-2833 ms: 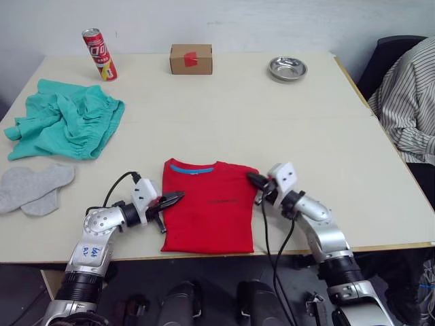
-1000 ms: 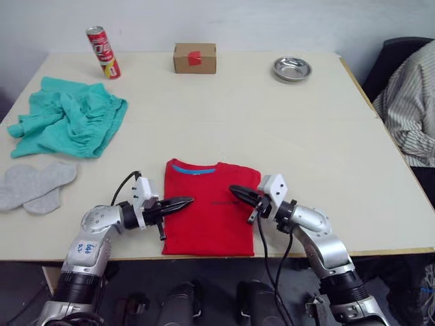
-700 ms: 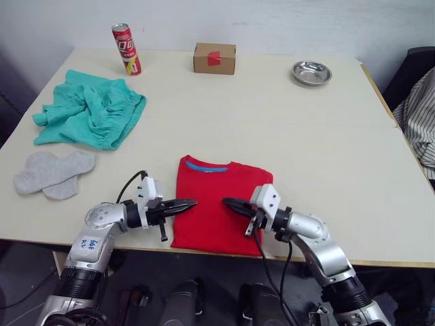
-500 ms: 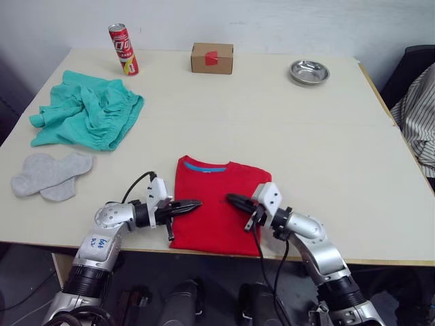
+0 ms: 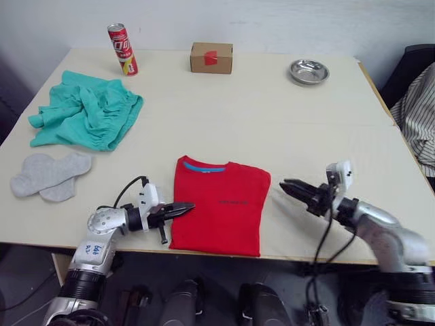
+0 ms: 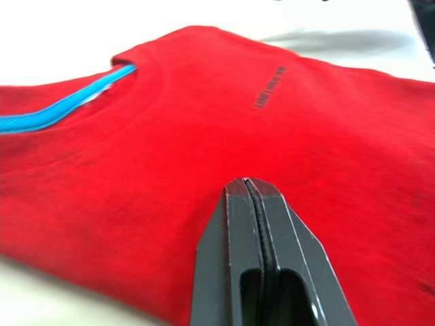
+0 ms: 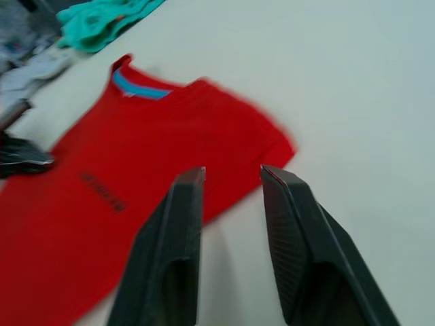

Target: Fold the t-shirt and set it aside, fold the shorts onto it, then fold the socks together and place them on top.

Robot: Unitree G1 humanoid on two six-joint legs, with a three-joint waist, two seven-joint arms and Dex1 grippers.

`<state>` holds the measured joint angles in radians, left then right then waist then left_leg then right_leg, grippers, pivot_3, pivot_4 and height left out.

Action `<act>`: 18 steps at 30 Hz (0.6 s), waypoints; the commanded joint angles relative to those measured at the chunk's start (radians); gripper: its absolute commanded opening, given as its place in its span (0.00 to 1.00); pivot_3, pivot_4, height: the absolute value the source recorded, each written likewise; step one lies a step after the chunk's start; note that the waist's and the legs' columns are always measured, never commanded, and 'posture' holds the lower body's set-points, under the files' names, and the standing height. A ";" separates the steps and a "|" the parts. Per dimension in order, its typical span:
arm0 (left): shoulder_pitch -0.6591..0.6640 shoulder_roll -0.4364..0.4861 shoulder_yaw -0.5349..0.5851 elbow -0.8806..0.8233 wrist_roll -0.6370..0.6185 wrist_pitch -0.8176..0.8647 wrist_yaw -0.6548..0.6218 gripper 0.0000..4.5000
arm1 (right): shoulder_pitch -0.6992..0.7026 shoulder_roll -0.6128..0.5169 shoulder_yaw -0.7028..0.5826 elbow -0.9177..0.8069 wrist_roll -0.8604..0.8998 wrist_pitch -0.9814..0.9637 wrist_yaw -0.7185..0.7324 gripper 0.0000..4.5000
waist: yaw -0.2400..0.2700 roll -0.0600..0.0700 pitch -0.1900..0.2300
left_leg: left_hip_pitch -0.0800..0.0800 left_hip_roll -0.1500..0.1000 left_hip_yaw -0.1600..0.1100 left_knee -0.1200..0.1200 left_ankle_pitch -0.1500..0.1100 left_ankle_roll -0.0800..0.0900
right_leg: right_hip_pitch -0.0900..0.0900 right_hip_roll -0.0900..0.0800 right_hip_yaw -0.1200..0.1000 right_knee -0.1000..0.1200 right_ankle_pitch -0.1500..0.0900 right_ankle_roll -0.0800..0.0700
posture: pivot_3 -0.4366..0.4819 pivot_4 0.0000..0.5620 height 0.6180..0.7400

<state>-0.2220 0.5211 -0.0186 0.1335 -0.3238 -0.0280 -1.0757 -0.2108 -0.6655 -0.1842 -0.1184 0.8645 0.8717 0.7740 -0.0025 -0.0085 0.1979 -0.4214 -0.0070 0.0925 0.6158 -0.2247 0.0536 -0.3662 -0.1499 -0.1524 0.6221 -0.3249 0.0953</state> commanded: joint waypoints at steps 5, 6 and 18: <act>-0.009 -0.010 -0.004 -0.003 0.002 -0.043 -0.022 0.00 | -0.080 -0.019 0.050 -0.017 0.157 0.442 -0.103 0.91 | -0.001 0.000 0.000 | 0.000 0.001 0.000 0.000 -0.004 0.005 | 0.000 0.000 -0.002 -0.001 0.000 0.000 | 0.48 0.27 1.00; -0.009 -0.012 -0.007 -0.002 0.010 -0.046 -0.016 0.00 | -0.098 0.002 0.059 -0.014 0.164 0.479 -0.125 0.91 | -0.001 0.000 0.000 | 0.000 0.001 0.000 0.000 -0.004 0.005 | 0.000 0.000 -0.002 -0.001 0.000 0.000 | 0.48 0.27 1.00; 0.005 -0.030 -0.020 0.010 0.044 -0.075 0.012 0.00 | -0.185 0.181 0.097 -0.017 0.084 0.588 -0.295 0.45 | -0.002 -0.003 -0.002 | 0.000 0.002 0.001 0.001 -0.004 0.003 | -0.001 0.002 -0.002 0.000 0.000 0.000 | 0.48 0.27 1.00</act>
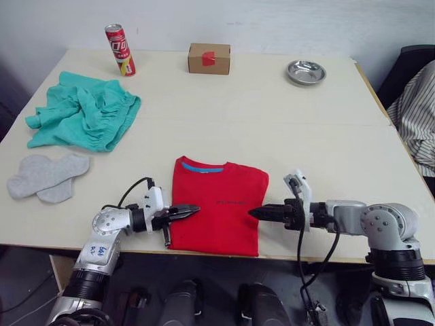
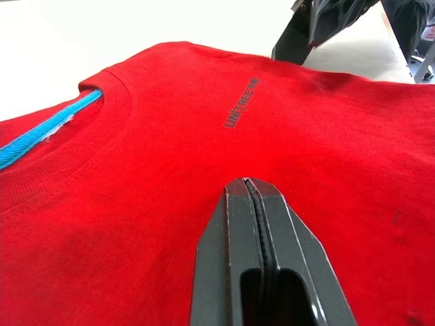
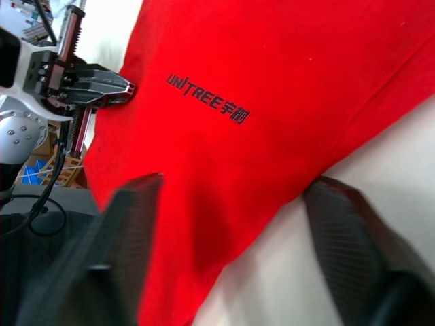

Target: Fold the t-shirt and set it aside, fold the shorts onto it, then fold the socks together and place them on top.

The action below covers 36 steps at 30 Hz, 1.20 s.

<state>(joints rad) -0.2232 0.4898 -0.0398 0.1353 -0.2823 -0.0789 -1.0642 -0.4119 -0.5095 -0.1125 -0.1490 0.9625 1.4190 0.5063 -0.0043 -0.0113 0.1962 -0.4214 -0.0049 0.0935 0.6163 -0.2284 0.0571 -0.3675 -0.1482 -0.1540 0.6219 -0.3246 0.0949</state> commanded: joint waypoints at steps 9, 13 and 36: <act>-0.036 -0.004 0.008 0.087 0.003 -0.069 -0.016 0.00 | -0.003 0.145 -0.121 0.011 0.007 0.156 -0.121 0.01 | -0.001 -0.002 -0.002 | 0.000 0.001 0.001 0.000 0.000 0.000 | -0.001 0.000 0.001 0.001 0.000 0.000 | 0.48 0.27 1.00; -0.034 0.006 0.034 0.021 -0.133 0.043 -0.102 0.00 | -0.014 0.124 -0.201 0.017 0.031 0.194 -0.129 0.01 | 0.001 -0.002 -0.002 | -0.001 0.001 0.001 0.000 -0.001 0.000 | -0.003 0.000 0.002 0.001 0.000 0.000 | 0.48 0.27 1.00; 0.086 0.161 0.179 -0.335 -0.323 0.330 -0.082 0.99 | 0.102 -0.574 -0.311 0.657 -0.241 -0.328 0.268 0.00 | 0.006 0.001 0.001 | -0.002 -0.001 0.011 0.000 0.001 -0.001 | -0.006 0.001 0.007 0.000 0.001 0.000 | 0.48 0.27 1.00</act>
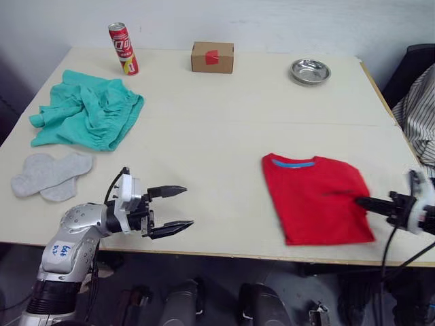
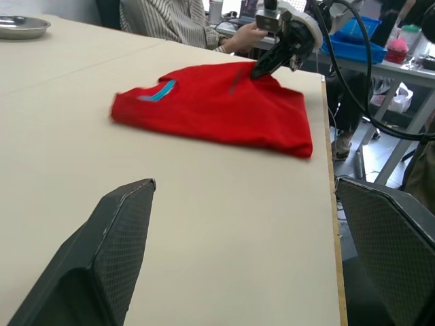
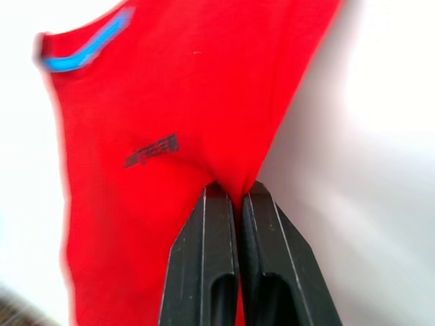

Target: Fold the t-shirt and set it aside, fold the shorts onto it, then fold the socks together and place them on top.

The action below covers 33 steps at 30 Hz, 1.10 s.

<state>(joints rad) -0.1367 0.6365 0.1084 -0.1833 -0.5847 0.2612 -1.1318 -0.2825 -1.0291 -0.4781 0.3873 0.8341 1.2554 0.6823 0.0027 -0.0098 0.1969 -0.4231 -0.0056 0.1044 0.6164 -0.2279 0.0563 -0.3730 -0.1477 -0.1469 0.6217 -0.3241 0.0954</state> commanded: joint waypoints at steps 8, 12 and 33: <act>0.017 0.054 0.087 -0.019 -0.031 -0.001 -0.031 0.99 | -0.201 -0.064 0.138 0.400 -0.286 -0.339 0.161 0.00 | -0.007 0.003 0.002 | 0.002 0.001 0.004 0.000 0.001 -0.001 | -0.002 0.001 0.002 0.002 0.000 0.000 | 0.48 0.27 1.00; 0.072 0.063 0.124 -0.036 -0.034 0.007 -0.015 1.00 | -0.179 -0.043 0.157 0.332 -0.319 -0.447 0.231 0.11 | -0.006 0.004 0.002 | 0.001 0.001 0.005 0.000 0.000 -0.001 | -0.002 0.000 0.007 0.000 0.000 0.001 | 0.48 0.27 1.00; 0.427 0.003 0.638 0.323 0.082 -0.306 0.288 1.00 | 0.197 0.195 0.152 -0.572 -0.363 -1.123 0.345 0.99 | -0.003 -0.008 -0.001 | 0.002 0.005 0.006 0.000 -0.012 -0.002 | -0.003 0.001 0.011 -0.004 0.001 0.001 | 0.48 0.27 1.00</act>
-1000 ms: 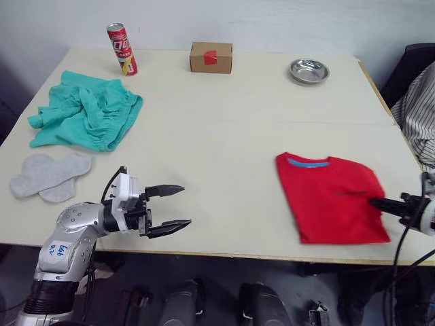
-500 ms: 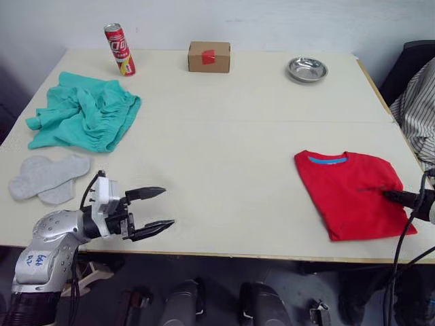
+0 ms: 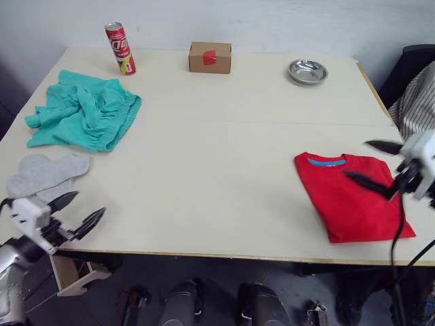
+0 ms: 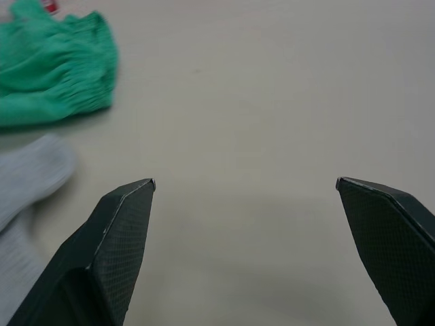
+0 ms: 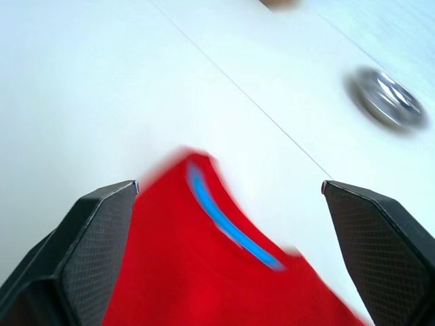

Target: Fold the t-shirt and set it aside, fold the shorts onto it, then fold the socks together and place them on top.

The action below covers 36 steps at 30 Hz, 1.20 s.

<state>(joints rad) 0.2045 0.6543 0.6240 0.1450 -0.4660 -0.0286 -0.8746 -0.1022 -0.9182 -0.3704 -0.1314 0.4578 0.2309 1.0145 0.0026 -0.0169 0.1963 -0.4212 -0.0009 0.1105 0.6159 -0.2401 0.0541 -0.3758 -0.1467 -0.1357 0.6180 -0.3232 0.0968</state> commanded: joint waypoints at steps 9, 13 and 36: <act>0.363 -0.140 0.368 -0.018 -0.113 0.074 0.192 1.00 | 0.034 0.380 0.234 -0.101 0.043 -0.294 0.076 0.99 | -0.007 0.000 0.001 | 0.001 -0.001 0.002 0.000 -0.004 0.003 | -0.001 -0.001 0.004 -0.002 0.001 0.002 | 0.48 0.27 1.00; 0.414 -0.171 0.387 -0.102 -0.143 0.163 0.257 1.00 | 0.042 0.408 0.272 -0.080 -0.008 -0.386 0.078 0.99 | 0.002 -0.001 0.000 | 0.001 -0.002 0.002 0.000 -0.004 0.004 | -0.001 -0.002 0.004 -0.004 0.001 0.003 | 0.48 0.27 1.00; -1.230 0.099 -0.518 1.057 0.404 0.211 0.447 0.96 | 0.144 0.466 0.308 -0.165 -0.156 -0.478 -0.173 1.00 | -0.009 -0.007 -0.005 | 0.002 0.001 0.014 0.000 0.007 0.000 | -0.003 0.013 0.001 0.005 0.005 0.003 | 0.48 0.27 1.00</act>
<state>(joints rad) -1.0112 0.7391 0.1185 1.1393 -0.1022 0.2216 -0.4283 0.0274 -0.4522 -0.0419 -0.2428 0.3032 -0.2217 0.8631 -0.0068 -0.0239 0.1911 -0.4190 0.0004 0.1247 0.6155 -0.2336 0.0538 -0.3793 -0.1335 -0.1341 0.6228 -0.3187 0.0999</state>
